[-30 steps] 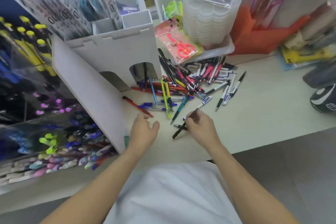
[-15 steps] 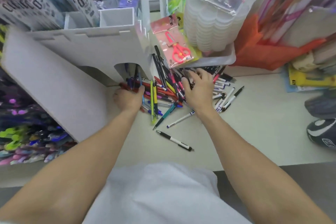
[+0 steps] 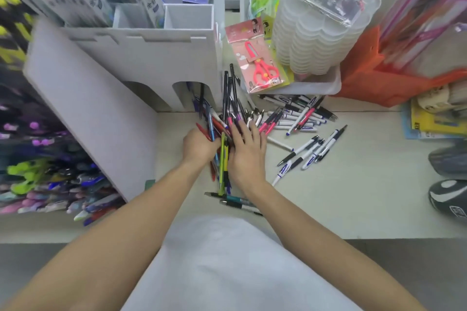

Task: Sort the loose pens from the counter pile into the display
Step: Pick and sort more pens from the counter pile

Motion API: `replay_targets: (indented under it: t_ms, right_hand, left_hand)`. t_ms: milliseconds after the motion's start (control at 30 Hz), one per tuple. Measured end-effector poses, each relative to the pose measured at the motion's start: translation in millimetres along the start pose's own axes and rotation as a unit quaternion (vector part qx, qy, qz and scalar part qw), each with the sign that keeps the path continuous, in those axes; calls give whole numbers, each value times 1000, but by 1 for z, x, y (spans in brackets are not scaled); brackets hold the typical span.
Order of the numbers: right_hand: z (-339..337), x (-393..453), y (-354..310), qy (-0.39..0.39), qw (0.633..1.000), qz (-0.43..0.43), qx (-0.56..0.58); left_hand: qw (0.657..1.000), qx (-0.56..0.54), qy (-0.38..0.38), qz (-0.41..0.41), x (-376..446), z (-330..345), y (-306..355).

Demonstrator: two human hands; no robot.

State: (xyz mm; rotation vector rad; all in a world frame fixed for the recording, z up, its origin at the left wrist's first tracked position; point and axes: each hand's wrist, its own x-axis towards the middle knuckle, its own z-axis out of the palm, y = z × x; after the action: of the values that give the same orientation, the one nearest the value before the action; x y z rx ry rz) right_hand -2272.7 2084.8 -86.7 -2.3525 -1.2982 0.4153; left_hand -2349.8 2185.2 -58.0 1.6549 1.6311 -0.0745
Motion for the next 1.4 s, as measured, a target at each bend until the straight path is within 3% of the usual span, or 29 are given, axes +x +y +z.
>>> replay_targets:
  t_ms: [167,300,367,633,867,1000,1233,1400]
  right_hand:
    - [-15,-23,-23,-80,996,16,33]
    - [-27,0,-23,19,997,-15,67]
    - [-27,21,-25,22,998,-23,61]
    - [-3,65,-36,-78,995,57,-11]
    - [1,65,-41,-75,992,103,-4]
    - [-9,65,-37,-99,991,92,-7]
    - [-13,53,-33,-67,996,55,2]
    - [0,59,-59,-53,988,61,-134]
  left_hand:
    - [999,9,-36,0,-4,4,-33]
    - [996,-48,65,30,2,-12,-41]
    - [991,-67,105,58,10,-21,-37]
    - [974,-196,111,5,50,-25,-1]
    - [987,-121,106,-30,57,-25,3]
    - [992,-88,92,5,37,-27,-14]
    - [994,-8,55,94,-1,-18,-60]
    - [993,-39,-6,114,-23,-28,-72]
